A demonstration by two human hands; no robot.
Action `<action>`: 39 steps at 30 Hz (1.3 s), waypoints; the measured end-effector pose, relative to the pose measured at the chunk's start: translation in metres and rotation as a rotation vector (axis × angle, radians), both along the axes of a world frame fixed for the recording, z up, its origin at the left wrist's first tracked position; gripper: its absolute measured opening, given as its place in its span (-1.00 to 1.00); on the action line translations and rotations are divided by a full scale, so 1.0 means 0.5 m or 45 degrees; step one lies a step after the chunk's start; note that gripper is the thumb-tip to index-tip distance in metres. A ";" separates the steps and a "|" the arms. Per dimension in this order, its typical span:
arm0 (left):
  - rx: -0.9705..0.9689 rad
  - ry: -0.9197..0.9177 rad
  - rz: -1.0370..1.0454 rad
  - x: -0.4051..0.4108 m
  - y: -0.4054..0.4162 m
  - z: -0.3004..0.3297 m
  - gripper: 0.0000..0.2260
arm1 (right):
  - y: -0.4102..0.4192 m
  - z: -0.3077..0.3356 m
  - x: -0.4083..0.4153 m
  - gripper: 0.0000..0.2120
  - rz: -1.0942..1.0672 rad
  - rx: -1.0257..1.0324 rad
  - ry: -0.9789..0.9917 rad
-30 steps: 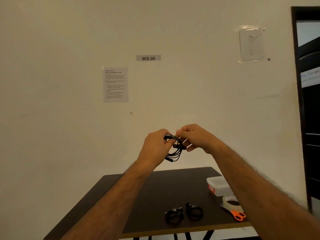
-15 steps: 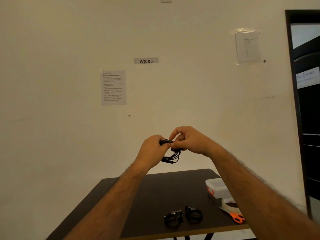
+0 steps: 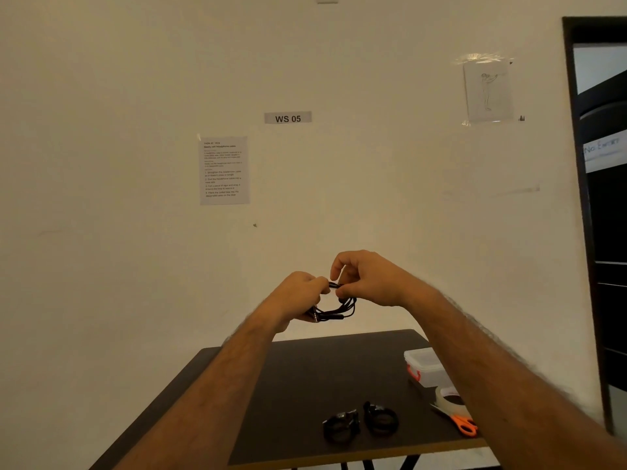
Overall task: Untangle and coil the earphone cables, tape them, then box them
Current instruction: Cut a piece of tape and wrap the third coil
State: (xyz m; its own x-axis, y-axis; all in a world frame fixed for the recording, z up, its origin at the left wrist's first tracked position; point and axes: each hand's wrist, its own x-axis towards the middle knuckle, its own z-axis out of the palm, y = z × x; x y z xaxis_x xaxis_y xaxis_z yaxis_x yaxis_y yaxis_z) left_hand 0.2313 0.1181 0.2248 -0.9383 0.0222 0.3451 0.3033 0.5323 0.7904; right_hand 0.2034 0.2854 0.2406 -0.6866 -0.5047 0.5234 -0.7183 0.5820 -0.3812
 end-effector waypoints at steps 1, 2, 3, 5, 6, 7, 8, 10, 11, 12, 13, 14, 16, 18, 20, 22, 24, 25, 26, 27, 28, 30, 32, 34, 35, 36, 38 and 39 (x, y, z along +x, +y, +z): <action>0.039 -0.025 -0.011 -0.002 0.000 -0.001 -0.82 | -0.001 -0.001 0.000 -0.78 -0.012 0.004 0.018; 0.077 -0.050 -0.019 -0.002 -0.001 -0.001 -0.83 | -0.002 -0.003 0.001 -0.77 -0.025 0.009 0.040; 0.116 -0.076 -0.026 -0.003 0.000 -0.001 -0.85 | -0.003 -0.004 0.002 -0.77 -0.040 0.020 0.069; 0.200 -0.120 -0.035 -0.002 0.001 -0.002 -0.87 | -0.006 -0.006 0.006 -0.76 -0.074 0.062 0.140; 0.236 -0.134 -0.036 -0.001 0.002 -0.002 -0.87 | -0.008 -0.007 0.009 -0.76 -0.098 0.097 0.185; 0.269 -0.143 -0.037 0.001 0.003 -0.002 -0.87 | -0.011 -0.009 0.011 -0.75 -0.128 0.137 0.236; 0.297 -0.149 -0.035 0.002 0.004 -0.002 -0.88 | -0.014 -0.012 0.014 -0.75 -0.159 0.173 0.292; 0.348 -0.158 -0.027 0.002 0.006 -0.003 -0.88 | -0.019 -0.018 0.018 -0.77 -0.209 0.215 0.429; 0.368 -0.164 -0.022 0.001 0.007 -0.003 -0.89 | -0.021 -0.020 0.019 -0.77 -0.224 0.231 0.502; 0.383 -0.168 -0.018 0.000 0.008 -0.004 -0.89 | -0.023 -0.023 0.019 -0.77 -0.232 0.245 0.563; 0.393 -0.168 -0.014 -0.001 0.010 -0.005 -0.89 | -0.024 -0.025 0.018 -0.76 -0.235 0.254 0.612; 0.400 -0.167 -0.009 -0.002 0.010 -0.005 -0.88 | -0.026 -0.027 0.018 -0.76 -0.233 0.257 0.652; 0.408 -0.164 -0.001 -0.003 0.010 -0.005 -0.87 | -0.028 -0.030 0.015 -0.76 -0.229 0.250 0.708; 0.414 -0.160 0.004 -0.003 0.010 -0.005 -0.86 | -0.029 -0.034 0.014 -0.79 -0.223 0.234 0.736; 0.422 -0.154 0.011 -0.001 0.009 -0.004 -0.84 | -0.029 -0.037 0.013 -0.81 -0.216 0.220 0.745; 0.451 -0.163 -0.001 0.001 0.008 -0.003 -0.83 | -0.031 -0.039 0.012 -0.81 -0.214 0.212 0.752; 0.474 -0.179 -0.023 0.003 0.007 -0.002 -0.81 | -0.033 -0.040 0.011 -0.80 -0.215 0.220 0.745; 0.467 -0.175 -0.025 0.002 0.006 -0.002 -0.80 | -0.033 -0.041 0.010 -0.79 -0.215 0.221 0.739; 0.450 -0.161 -0.016 0.001 0.007 -0.003 -0.79 | -0.033 -0.042 0.008 -0.79 -0.214 0.217 0.734; 0.428 -0.141 -0.001 0.000 0.007 -0.004 -0.78 | -0.033 -0.042 0.007 -0.79 -0.214 0.212 0.728; 0.405 -0.120 0.016 -0.002 0.007 -0.006 -0.77 | -0.032 -0.043 0.006 -0.79 -0.215 0.207 0.720; 0.347 -0.077 0.049 -0.006 0.007 -0.010 -0.73 | -0.032 -0.043 0.005 -0.79 -0.222 0.189 0.679; 0.294 -0.044 0.080 -0.010 0.009 -0.013 -0.72 | -0.033 -0.043 0.004 -0.80 -0.242 0.157 0.631; 0.263 -0.018 0.107 -0.012 0.012 -0.015 -0.73 | -0.035 -0.046 0.002 -0.82 -0.261 0.100 0.577; 0.239 0.000 0.120 -0.011 0.014 -0.015 -0.73 | -0.036 -0.047 0.000 -0.84 -0.261 0.050 0.537; 0.198 0.023 0.131 -0.010 0.015 -0.016 -0.73 | -0.037 -0.049 -0.002 -0.86 -0.256 -0.011 0.490; 0.081 0.072 0.156 -0.007 0.019 -0.017 -0.71 | -0.038 -0.049 -0.005 -0.88 -0.254 -0.130 0.398; 0.041 0.094 0.168 -0.006 0.020 -0.018 -0.71 | -0.039 -0.048 -0.006 -0.89 -0.260 -0.177 0.369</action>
State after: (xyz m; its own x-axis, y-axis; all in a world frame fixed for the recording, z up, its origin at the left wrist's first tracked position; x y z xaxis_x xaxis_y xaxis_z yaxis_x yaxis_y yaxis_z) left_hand 0.2281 0.1280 0.2159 -0.9044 -0.1121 0.4116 0.2900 0.5461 0.7859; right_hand 0.2004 0.2659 0.2166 -0.5793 -0.2833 0.7643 -0.6825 0.6813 -0.2648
